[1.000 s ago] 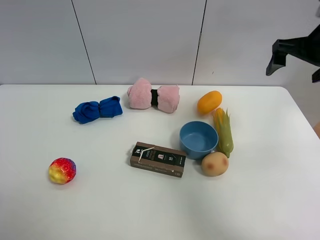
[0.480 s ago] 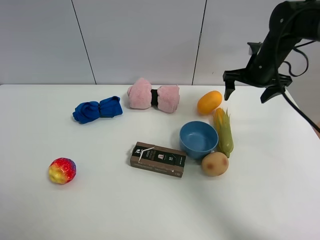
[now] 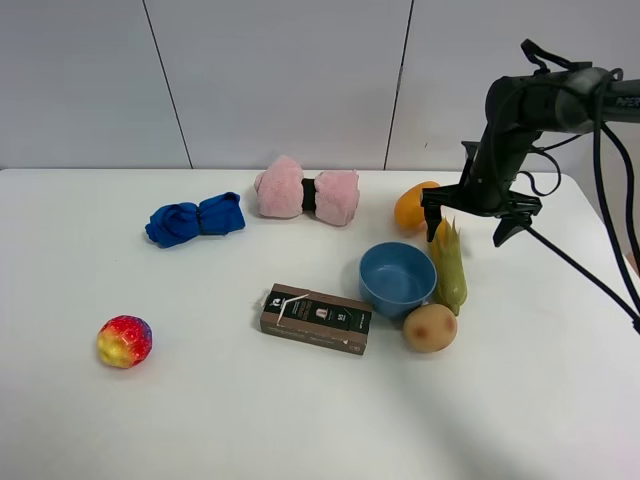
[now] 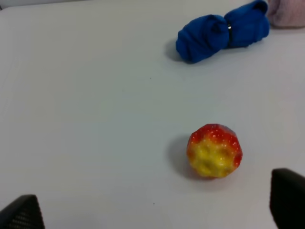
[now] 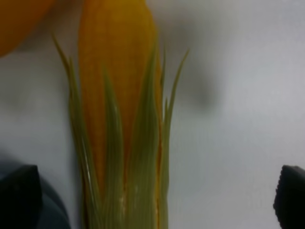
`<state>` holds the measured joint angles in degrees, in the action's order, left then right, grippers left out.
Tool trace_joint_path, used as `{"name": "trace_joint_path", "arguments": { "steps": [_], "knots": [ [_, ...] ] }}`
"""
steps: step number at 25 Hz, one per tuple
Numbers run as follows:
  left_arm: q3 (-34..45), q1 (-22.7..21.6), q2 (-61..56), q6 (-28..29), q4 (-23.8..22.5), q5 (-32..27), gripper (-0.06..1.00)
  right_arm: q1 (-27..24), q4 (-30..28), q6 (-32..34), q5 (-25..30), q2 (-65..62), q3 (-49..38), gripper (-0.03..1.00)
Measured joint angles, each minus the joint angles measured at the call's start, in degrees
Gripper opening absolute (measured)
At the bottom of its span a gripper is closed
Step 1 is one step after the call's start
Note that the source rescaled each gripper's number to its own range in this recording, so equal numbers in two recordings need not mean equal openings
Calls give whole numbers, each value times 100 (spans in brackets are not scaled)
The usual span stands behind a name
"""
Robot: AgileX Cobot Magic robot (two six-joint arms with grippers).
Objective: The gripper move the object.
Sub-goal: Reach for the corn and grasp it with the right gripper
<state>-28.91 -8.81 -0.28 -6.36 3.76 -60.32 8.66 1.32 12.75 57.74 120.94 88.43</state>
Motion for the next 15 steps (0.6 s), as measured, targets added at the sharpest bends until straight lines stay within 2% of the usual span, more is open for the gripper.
{"name": "trace_joint_path", "arguments": {
  "steps": [15],
  "knots": [
    [0,0,0,0,0,0,100,0,7,137,-408,482,0,93]
  ]
}}
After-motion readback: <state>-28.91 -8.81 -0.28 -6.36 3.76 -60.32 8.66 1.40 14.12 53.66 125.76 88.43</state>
